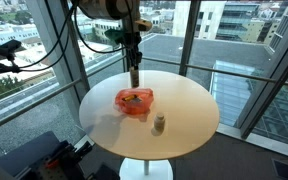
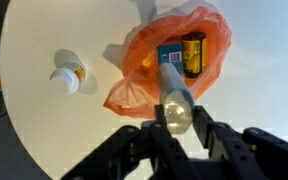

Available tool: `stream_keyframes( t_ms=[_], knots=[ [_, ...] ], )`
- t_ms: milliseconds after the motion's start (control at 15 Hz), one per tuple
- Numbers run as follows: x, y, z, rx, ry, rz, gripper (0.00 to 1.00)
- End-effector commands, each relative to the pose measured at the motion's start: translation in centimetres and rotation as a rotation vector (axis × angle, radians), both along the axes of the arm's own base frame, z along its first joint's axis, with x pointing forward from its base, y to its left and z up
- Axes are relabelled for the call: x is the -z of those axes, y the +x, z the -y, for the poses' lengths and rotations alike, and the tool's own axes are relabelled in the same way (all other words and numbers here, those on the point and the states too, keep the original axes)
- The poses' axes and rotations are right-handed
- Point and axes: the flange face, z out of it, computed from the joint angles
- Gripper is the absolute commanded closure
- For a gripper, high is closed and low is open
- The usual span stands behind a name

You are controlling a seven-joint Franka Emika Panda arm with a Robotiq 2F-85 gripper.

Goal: Take the white bottle out of the plastic bag and put it on the table

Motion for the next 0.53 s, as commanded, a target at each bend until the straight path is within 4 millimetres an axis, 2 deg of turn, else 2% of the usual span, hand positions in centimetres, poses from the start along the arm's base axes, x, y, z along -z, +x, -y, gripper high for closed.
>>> stream_keyframes(
  t_ms=[0,467],
  knots=[
    [-0.3,-2.8,2.5,-0.019,0.010,-0.020,0.91],
    [3.8,-5.2,7.7,0.034,-0.003,-0.085,0.91]
  ],
)
